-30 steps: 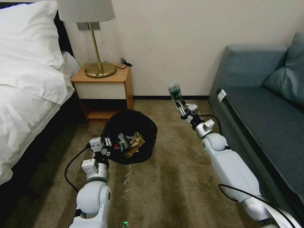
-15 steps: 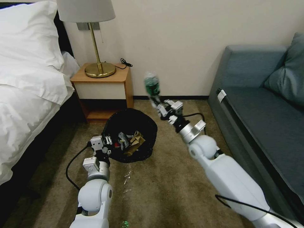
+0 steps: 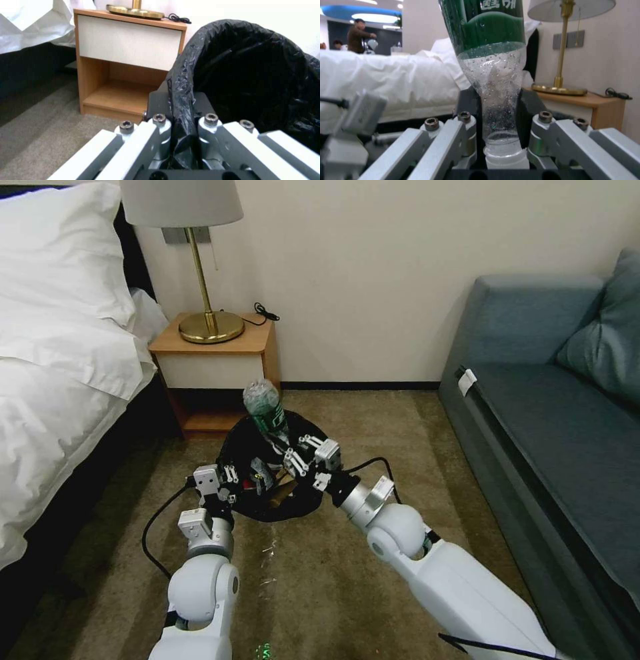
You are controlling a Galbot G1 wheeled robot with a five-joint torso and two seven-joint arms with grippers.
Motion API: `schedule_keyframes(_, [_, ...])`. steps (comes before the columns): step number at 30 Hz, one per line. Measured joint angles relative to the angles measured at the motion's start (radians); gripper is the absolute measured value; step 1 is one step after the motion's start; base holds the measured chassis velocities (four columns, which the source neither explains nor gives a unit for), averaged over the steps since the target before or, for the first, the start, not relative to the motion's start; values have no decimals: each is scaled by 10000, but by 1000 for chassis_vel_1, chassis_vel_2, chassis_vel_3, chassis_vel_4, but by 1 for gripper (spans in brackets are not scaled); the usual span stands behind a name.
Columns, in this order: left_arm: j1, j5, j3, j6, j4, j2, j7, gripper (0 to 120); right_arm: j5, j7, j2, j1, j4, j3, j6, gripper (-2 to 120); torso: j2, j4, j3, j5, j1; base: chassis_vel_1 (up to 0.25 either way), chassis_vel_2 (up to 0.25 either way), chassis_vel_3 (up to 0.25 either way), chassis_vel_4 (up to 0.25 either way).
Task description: Pick up the trash bin, then pick up the garbage on the floor and place it into the trash bin.
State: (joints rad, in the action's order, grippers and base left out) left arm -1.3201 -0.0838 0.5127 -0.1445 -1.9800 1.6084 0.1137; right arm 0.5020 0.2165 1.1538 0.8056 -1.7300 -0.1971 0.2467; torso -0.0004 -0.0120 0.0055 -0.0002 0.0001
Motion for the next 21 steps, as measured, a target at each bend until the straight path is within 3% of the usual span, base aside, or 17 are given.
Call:
schedule_keyframes(7, [-4,45,-51,1,27,0,3,4,-144,71,132,-16,617,-160,163,18,-1,0,0,0,0,0,0,0,0])
schedule_keyframes(21, [-204,65,-60,32,-72,-3,18,4,-382,139,113,112,985,-54,69,74,0,0,0,0,0,0,0,0,0])
